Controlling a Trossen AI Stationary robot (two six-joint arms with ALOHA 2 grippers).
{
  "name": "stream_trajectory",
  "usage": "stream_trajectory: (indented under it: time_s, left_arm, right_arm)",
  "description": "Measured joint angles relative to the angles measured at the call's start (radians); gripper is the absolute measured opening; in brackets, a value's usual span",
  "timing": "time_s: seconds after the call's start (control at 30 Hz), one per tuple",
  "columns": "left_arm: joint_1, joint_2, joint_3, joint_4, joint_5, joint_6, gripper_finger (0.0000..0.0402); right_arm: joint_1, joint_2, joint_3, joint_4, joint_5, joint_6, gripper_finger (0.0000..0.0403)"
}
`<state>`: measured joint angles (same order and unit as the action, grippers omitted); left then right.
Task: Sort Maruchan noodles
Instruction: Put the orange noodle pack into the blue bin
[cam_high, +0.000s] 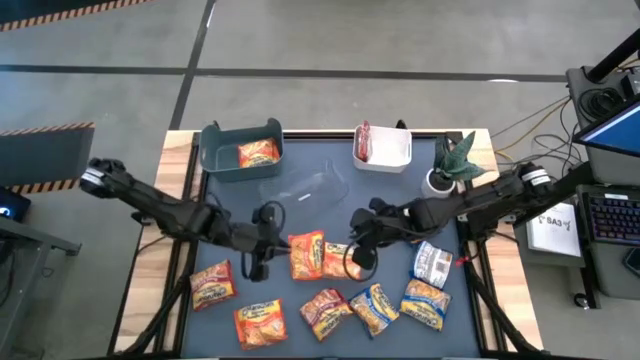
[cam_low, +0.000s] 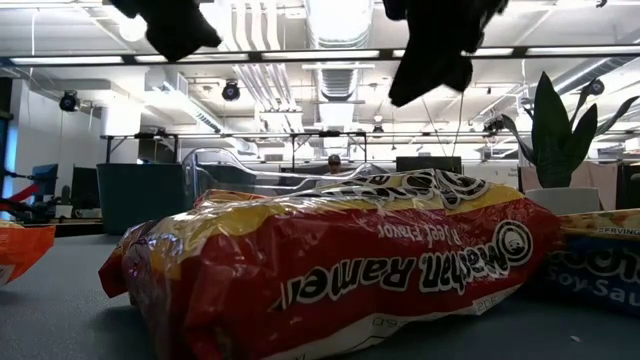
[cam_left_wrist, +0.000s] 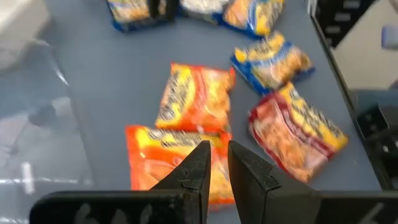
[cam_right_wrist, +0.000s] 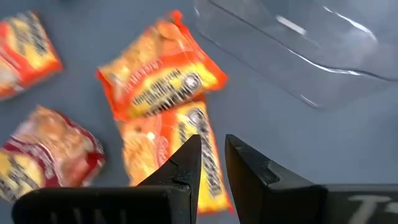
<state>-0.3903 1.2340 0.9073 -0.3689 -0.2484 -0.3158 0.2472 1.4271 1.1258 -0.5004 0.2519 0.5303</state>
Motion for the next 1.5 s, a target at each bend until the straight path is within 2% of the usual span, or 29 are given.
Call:
stream_trajectory:
  time_s: [0.23, 0.53, 0.63, 0.77, 0.93, 1.23, 1.37, 1.5]
  left_arm:
    - [-0.042, 0.131, 0.0, -0.017, 0.0, -0.037, 0.0039]
    - [-0.045, 0.239, 0.0, -0.015, 0.064, -0.109, 0.0039]
    - [-0.046, 0.255, 0.0, -0.01, 0.083, -0.137, 0.0039]
    - [-0.046, 0.274, 0.0, 0.003, 0.076, -0.126, 0.0039]
    - [-0.046, 0.325, 0.0, 0.098, 0.011, -0.06, 0.0039]
    - [-0.046, 0.393, -0.006, 0.159, 0.004, -0.038, 0.0039]
    - [-0.048, 0.396, -0.026, 0.193, 0.004, -0.048, 0.0039]
    - [-0.048, 0.385, -0.087, 0.275, 0.004, -0.07, 0.0039]
  right_arm:
    - [-0.001, -0.002, -0.141, 0.249, -0.046, 0.001, 0.0061]
    - [-0.001, 0.054, -0.163, 0.278, -0.073, 0.063, 0.0062]
    - [-0.001, 0.073, -0.163, 0.282, -0.078, 0.095, 0.0075]
    - [-0.008, 0.105, -0.156, 0.307, -0.096, 0.113, 0.0115]
    - [-0.021, 0.167, -0.149, 0.414, -0.103, 0.136, 0.0185]
    - [-0.071, 0.26, -0.127, 0.497, -0.105, 0.162, 0.0308]
    - [-0.084, 0.288, -0.108, 0.497, -0.112, 0.147, 0.0344]
    - [-0.092, 0.306, -0.086, 0.499, -0.127, 0.126, 0.0359]
